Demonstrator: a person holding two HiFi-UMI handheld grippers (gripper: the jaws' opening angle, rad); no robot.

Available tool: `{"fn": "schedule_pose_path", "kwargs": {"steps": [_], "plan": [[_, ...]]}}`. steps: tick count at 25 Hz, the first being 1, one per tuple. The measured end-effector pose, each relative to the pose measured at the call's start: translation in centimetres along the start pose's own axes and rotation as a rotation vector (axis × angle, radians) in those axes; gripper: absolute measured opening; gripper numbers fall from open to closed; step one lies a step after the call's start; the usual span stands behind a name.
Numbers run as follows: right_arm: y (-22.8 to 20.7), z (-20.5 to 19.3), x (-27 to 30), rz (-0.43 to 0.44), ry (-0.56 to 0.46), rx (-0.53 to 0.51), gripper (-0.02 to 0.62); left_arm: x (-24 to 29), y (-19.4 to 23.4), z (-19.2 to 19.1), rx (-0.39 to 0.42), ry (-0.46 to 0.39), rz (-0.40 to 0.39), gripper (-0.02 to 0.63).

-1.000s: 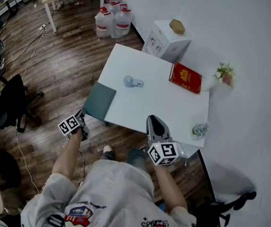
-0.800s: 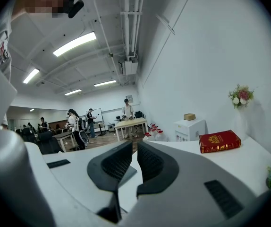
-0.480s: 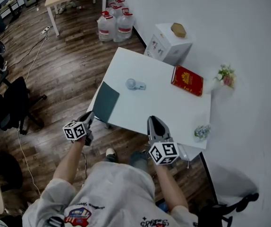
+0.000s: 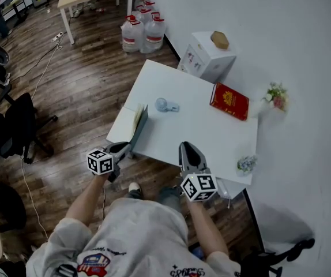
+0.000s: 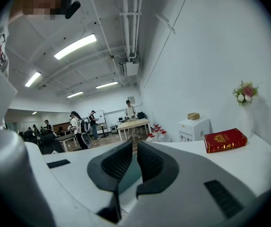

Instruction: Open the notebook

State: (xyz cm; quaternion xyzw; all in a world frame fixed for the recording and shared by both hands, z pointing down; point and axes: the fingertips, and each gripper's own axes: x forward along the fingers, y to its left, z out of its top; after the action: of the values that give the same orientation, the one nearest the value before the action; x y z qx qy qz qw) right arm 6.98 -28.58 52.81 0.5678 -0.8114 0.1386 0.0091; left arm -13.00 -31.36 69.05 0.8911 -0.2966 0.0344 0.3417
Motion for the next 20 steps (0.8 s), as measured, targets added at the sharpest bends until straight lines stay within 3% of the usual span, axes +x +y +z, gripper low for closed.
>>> {"fn": "schedule_pose_path", "kwargs": {"steps": [9,20], "plan": [[-0.7,0.0,-0.7,-0.027,-0.015,0.001,0.021,2.8,-2.9,-2.7,0.053,0.114,-0.092,0.026],[-2.7,0.4,-2.2,-0.078,-0.015,0.008,0.021,6.7,-4.7,-7.1,0.095,0.260,-0.118,0.031]]}}
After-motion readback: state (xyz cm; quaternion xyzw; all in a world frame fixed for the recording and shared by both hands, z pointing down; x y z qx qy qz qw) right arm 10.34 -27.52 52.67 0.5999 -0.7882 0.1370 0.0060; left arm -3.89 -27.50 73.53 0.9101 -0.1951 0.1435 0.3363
